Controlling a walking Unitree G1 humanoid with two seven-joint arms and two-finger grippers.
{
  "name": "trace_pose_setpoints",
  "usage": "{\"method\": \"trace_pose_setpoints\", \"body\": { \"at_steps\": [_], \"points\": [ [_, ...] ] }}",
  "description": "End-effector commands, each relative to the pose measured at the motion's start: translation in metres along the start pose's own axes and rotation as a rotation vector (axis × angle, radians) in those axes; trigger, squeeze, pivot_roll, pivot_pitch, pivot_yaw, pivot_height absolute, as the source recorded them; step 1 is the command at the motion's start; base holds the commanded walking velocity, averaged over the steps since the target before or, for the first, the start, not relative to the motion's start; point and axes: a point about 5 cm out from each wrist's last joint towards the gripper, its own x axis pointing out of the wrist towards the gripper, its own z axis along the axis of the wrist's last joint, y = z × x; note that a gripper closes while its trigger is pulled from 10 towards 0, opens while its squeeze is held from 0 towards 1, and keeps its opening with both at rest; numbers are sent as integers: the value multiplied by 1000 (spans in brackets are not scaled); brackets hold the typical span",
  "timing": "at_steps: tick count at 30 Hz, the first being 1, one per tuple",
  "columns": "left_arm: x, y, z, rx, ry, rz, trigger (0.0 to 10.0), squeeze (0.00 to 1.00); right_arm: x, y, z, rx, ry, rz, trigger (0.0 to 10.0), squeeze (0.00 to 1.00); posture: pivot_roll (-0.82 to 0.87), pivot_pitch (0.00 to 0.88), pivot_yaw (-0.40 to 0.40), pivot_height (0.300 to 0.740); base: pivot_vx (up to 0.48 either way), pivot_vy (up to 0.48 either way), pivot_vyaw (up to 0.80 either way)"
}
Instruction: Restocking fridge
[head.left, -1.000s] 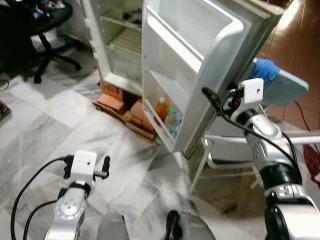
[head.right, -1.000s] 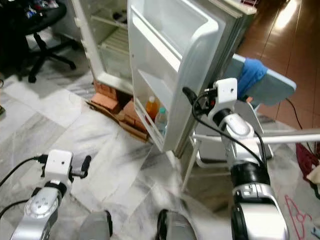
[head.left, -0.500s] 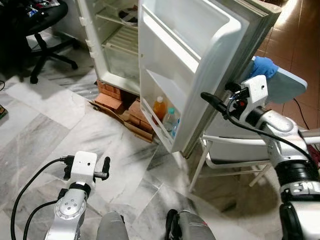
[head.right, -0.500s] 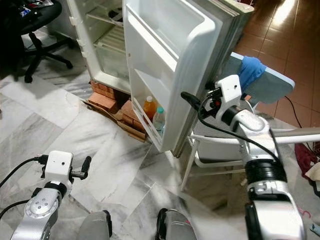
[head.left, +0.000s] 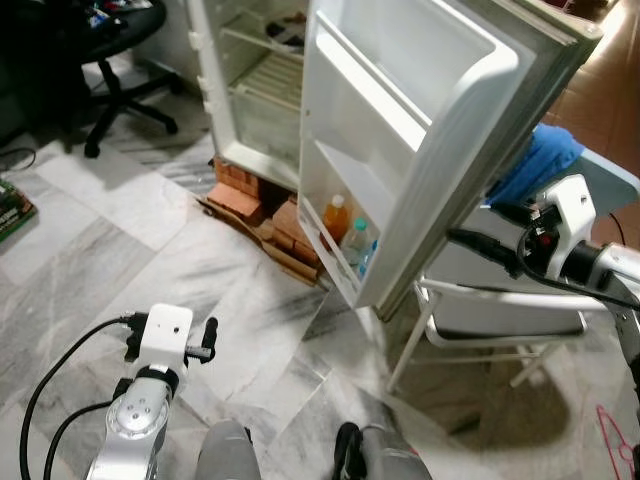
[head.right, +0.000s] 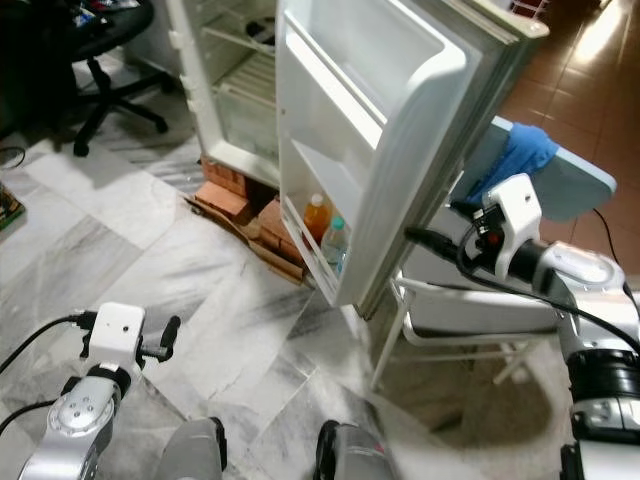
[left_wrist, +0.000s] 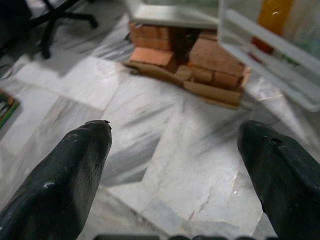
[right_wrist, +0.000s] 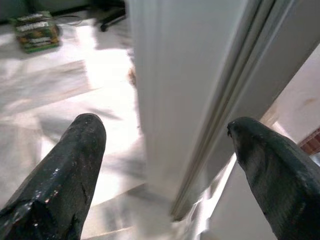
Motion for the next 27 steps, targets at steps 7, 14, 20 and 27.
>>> {"method": "trace_pose_setpoints", "body": {
  "at_steps": [7, 14, 20, 27],
  "points": [
    [2, 0, -5, 17, 23, -12, 10000, 0, -7, -8, -11, -43, -5, -230, 10000, 0, 94, 145, -23, 740, 0, 0, 0],
    [4, 0, -3, 22, 17, -13, 10000, 0, 20, -15, 33, -52, -255, -497, 10000, 0, 112, 137, -23, 740, 0, 0, 0],
    [5, 0, -1, 20, 10, -1, 10000, 0, 51, 6, 70, 35, -455, -381, 10000, 0, 124, 135, -34, 740, 0, 0, 0],
    [7, -1, -1, 22, 11, -4, 10000, 0, 66, 63, 101, 200, -573, 136, 10000, 0, 125, 128, -31, 740, 0, 0, 0]
  ]
}}
